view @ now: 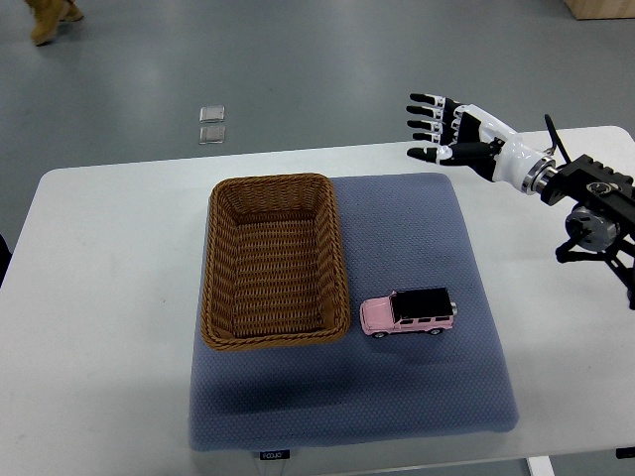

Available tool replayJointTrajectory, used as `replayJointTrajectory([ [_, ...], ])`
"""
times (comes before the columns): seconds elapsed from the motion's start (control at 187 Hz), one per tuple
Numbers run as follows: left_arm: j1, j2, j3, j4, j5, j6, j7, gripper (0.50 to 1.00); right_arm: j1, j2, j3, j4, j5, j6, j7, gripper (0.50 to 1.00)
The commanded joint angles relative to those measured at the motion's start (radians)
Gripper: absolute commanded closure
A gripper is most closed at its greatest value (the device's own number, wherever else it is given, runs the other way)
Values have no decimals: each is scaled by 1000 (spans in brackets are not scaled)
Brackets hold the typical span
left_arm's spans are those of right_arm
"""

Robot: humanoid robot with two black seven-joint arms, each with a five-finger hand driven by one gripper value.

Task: Place pink car in brown basket
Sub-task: 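Move the right hand down toward the pink toy car beside the basket, then close the right hand's fingers around the pink car's black roof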

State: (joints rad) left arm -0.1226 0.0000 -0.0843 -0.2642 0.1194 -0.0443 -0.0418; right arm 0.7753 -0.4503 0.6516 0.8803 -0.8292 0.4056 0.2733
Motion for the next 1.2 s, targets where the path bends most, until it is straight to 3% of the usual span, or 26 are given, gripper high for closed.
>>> replayJointTrajectory([
  [0.0,-2,0,1,-3,2,0,0,500,29,-134,-156,192,-226,9,-28,587],
  [0.118,-2,0,1,0,0,0,0,500,82,-264,-316,391,-274,18,-57,587],
  [0.289,-2,0,1,0,0,0,0,500,68,-357,-366,503,-275,-1,-66,587],
  [0.681,-2,0,0,6,0,0,0,500,-1,-344,-366,516,-301,-73,-62,587],
  [1.195,0,0,0,8,0,0,0,500,-60,-254,-371,442,-384,-179,-55,597],
])
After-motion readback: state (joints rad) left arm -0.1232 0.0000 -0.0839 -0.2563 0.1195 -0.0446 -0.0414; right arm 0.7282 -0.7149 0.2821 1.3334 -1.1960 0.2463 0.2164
